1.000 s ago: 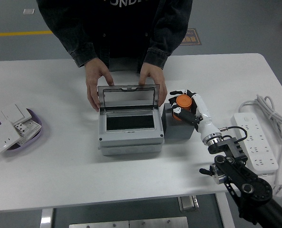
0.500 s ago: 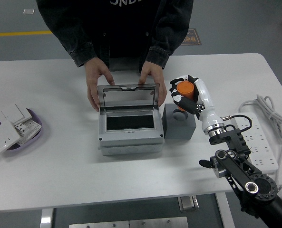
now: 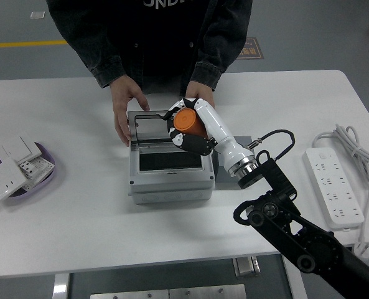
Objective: Pick up the cylinder from the cube,place it in the box,flap close box
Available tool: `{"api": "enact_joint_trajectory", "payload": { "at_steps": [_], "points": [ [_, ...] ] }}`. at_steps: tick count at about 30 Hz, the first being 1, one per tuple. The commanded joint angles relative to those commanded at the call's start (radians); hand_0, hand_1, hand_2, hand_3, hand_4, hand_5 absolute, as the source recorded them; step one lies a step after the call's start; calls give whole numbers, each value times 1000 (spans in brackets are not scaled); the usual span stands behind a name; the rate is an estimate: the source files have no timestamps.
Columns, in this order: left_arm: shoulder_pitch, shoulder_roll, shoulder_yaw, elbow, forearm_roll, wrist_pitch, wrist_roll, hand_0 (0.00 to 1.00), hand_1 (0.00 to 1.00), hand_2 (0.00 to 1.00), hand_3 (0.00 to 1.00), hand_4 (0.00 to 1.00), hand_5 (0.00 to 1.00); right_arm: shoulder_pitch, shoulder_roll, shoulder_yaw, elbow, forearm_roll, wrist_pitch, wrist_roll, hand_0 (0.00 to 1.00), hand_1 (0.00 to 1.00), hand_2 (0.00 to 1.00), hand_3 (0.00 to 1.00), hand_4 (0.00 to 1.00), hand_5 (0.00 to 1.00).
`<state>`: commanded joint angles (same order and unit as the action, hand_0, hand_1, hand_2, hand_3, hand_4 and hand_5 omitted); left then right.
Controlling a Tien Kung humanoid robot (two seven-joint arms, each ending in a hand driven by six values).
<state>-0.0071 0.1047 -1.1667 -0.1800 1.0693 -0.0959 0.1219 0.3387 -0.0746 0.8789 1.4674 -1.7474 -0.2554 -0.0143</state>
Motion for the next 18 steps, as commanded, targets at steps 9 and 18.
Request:
{"api": "enact_joint_trajectory", "payload": {
  "at_steps": [9,18],
  "points": [
    [0,6,-17,0,12,1,8,638,664,577,642,735,278,66,14,-75,-48,-190,79,-133,21,141,219,179,2,2],
    [-2,4,-9,0,6,0,5,638,664,577,642,735,284,99,24,-128,-66,-306,168,-195,94,196,299,288,2,2]
  ]
}}
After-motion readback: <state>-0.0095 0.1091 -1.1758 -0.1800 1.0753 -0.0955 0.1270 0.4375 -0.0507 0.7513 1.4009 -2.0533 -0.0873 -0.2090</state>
